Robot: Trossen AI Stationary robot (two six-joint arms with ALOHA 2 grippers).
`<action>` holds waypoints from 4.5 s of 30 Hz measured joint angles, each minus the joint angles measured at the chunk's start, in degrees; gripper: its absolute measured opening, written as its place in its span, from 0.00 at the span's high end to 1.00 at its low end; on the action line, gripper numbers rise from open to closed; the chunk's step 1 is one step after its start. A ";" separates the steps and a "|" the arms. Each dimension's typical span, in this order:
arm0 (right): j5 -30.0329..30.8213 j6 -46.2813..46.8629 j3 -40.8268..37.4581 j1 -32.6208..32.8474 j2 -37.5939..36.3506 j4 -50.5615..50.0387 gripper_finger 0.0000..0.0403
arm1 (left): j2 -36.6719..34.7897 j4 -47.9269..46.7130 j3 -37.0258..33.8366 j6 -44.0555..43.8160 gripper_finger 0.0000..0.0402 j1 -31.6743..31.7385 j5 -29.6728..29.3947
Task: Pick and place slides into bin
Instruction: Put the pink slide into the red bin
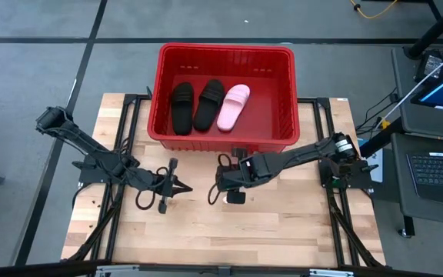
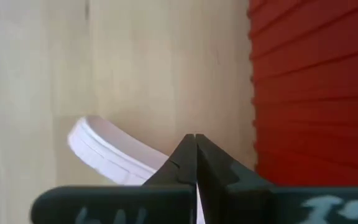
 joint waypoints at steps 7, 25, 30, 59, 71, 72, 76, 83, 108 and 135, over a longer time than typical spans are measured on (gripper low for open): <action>0.18 2.77 -2.51 1.09 -0.09 3.20 0.93 | 2.29 1.61 0.00 -0.41 0.99 0.00 0.00; 2.45 1.41 -5.51 1.00 0.02 5.22 0.66 | 5.62 6.30 -0.02 -1.62 1.00 0.00 -0.02; 3.91 1.07 -5.49 0.97 0.91 5.28 0.65 | 6.63 6.97 -0.02 -1.60 0.98 0.00 -0.02; 8.37 -0.77 -8.33 -0.58 2.84 2.57 0.64 | 7.19 7.17 -0.02 -2.49 1.00 0.00 -0.02; 7.79 -0.31 -8.32 -0.49 3.48 1.02 0.64 | 7.17 7.02 -0.02 -2.96 0.99 0.00 -0.02; 7.82 -0.32 -8.27 -0.49 3.76 1.10 0.64 | 7.17 7.02 -0.02 -2.97 0.99 0.00 -0.02; 7.97 -0.28 -8.33 -0.49 5.00 -0.51 0.64 | 7.17 6.85 -0.02 -2.99 1.00 0.00 -0.02; 12.19 0.86 -8.33 -0.51 5.82 -2.83 0.64 | 7.15 6.65 -0.04 -3.13 0.98 0.01 -0.02; -0.09 12.31 -8.33 0.98 5.79 -8.55 0.64 | 7.15 6.58 -0.04 -3.54 0.99 0.02 -0.02; -2.82 34.38 -15.63 1.56 5.68 -16.24 0.65 | 7.15 6.60 -0.04 -4.22 0.99 0.02 -0.02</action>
